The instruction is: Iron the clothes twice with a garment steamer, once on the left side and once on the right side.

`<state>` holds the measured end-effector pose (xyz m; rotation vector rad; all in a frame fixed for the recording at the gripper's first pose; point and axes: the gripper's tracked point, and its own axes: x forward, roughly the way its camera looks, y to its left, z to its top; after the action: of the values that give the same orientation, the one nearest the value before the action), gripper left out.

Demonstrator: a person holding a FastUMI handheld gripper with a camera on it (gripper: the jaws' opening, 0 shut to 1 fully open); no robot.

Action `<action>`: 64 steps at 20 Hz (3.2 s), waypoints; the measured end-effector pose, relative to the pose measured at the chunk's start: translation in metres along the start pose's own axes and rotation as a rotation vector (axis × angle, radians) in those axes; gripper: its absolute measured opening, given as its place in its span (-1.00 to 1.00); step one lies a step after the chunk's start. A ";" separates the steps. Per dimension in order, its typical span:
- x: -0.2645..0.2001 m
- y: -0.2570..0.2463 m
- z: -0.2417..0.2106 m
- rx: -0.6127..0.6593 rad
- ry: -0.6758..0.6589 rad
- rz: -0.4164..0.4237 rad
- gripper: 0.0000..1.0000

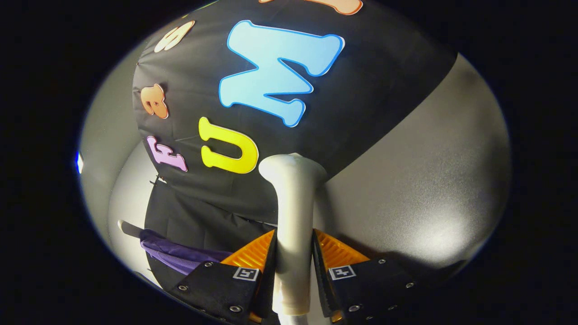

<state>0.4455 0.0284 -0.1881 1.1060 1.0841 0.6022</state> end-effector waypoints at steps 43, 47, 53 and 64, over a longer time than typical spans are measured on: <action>-0.053 0.272 -0.351 -0.936 -0.840 -0.144 -0.44; -0.029 0.275 -0.358 -0.909 -0.845 -0.164 -0.44; 0.005 0.276 -0.354 -0.945 -0.838 -0.192 -0.44; 0.040 0.193 -0.409 -1.121 -0.702 -0.340 -0.42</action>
<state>0.1089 0.2993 -0.0473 0.0870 0.1892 0.3867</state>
